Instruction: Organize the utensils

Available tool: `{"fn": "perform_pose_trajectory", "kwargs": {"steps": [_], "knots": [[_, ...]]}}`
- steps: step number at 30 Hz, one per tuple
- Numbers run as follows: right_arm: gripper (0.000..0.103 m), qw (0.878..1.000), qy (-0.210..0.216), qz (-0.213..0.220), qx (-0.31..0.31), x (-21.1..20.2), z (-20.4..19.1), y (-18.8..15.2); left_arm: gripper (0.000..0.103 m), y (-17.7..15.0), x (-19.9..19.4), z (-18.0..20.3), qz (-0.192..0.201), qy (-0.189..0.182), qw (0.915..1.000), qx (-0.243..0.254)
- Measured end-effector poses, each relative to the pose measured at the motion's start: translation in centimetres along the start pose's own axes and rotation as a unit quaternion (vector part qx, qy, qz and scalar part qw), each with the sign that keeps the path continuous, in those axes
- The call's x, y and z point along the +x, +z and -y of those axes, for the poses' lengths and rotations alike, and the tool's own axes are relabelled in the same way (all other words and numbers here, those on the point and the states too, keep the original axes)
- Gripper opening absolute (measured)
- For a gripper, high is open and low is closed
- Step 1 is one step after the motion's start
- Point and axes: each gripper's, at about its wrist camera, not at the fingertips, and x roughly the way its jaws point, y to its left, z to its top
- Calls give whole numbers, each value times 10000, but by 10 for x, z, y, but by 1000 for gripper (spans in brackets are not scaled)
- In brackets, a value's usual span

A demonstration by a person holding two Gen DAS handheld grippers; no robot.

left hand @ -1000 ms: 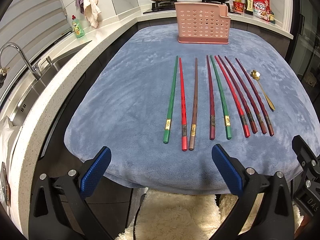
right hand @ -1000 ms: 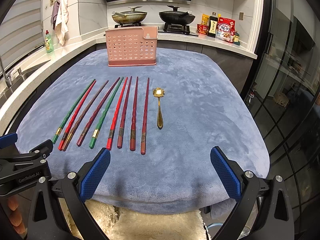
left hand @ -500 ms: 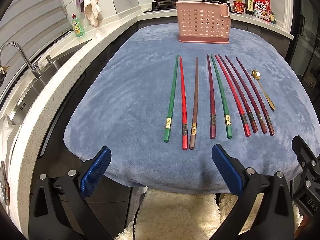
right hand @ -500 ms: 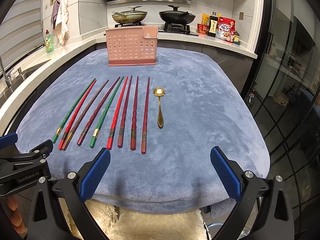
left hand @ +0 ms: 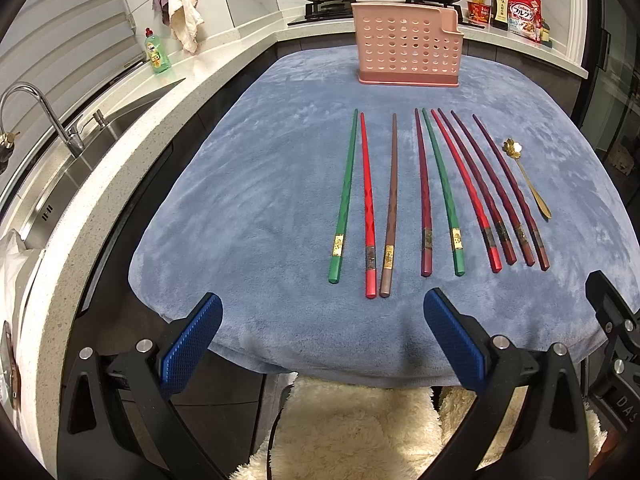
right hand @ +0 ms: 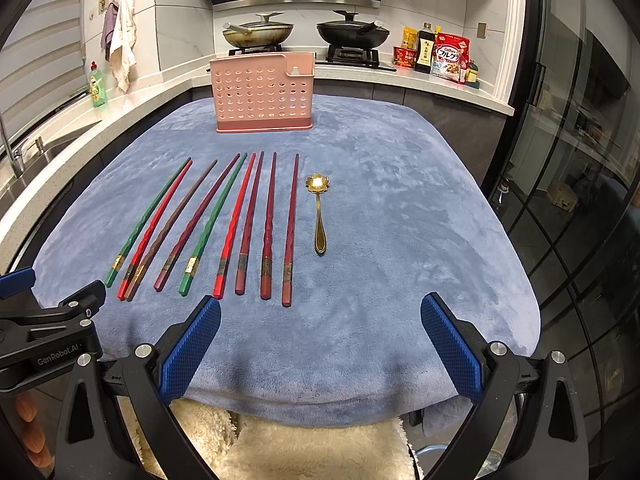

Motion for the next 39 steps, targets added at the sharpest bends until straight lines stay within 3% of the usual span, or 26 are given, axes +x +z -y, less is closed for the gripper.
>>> {"fn": "perform_pose_trajectory", "kwargs": {"steps": [19, 29, 36, 39], "knots": [[96, 9999, 41, -79, 57, 8, 3, -2, 96, 0, 6, -9, -104, -55, 9999, -126], [96, 9997, 74, -106, 228, 37, 12, 20, 96, 22, 48, -42, -212, -162, 9983, -518], [95, 9992, 95, -247, 289, 63, 15, 33, 96, 27, 78, -44, -448, -190, 9977, -474], [89, 9991, 118, -290, 293, 71, 16, 37, 88, 24, 85, -41, -547, -289, 9972, -426]]}}
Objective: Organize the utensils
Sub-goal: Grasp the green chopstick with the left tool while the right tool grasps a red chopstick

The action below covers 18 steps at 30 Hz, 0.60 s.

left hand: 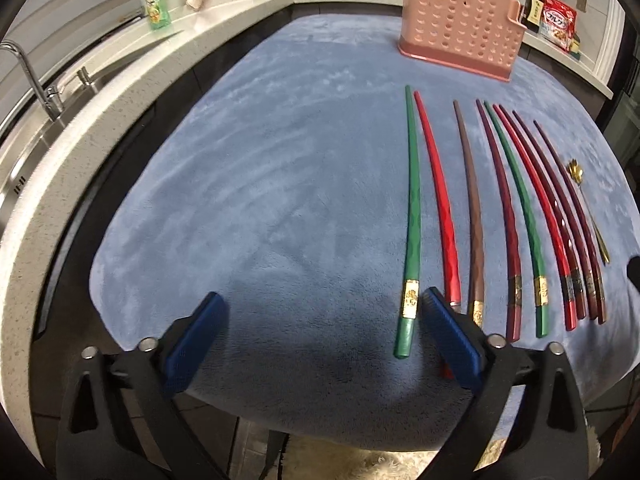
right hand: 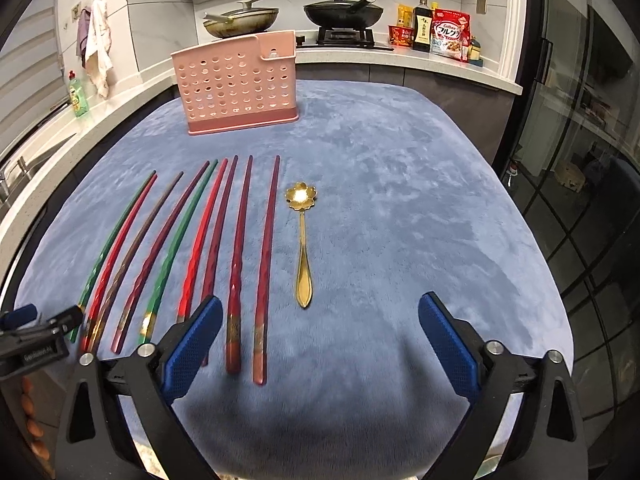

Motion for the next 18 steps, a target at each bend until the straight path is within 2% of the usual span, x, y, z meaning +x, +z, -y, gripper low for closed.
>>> {"fn": "perform_pose_trajectory", "kwargs": {"steps": [3, 5, 6, 9, 10, 12, 18], "knots": [[82, 10000, 32, -18, -4, 7, 0, 4, 81, 1, 2, -1, -11, -115, 9999, -40], [74, 9999, 83, -52, 46, 12, 2, 8, 71, 2, 1, 0, -32, -265, 9996, -48], [67, 9999, 119, -64, 74, 14, 3, 9, 62, 3, -1, 1, -17, -294, 9996, -43], [54, 9997, 203, -139, 92, 23, 4, 14, 41, 5, -3, 3, -27, -426, 9991, -34], [51, 9995, 235, -173, 84, 26, 3, 15, 30, 5, -4, 4, -43, -458, 9989, -30], [41, 9990, 354, -242, 137, 33, 3, 16, 18, 6, -4, 6, -48, -472, 9989, 0], [21, 9941, 734, -556, 577, 55, 12, 15, 16, 6, -1, 8, -79, -480, 9988, -17]]}}
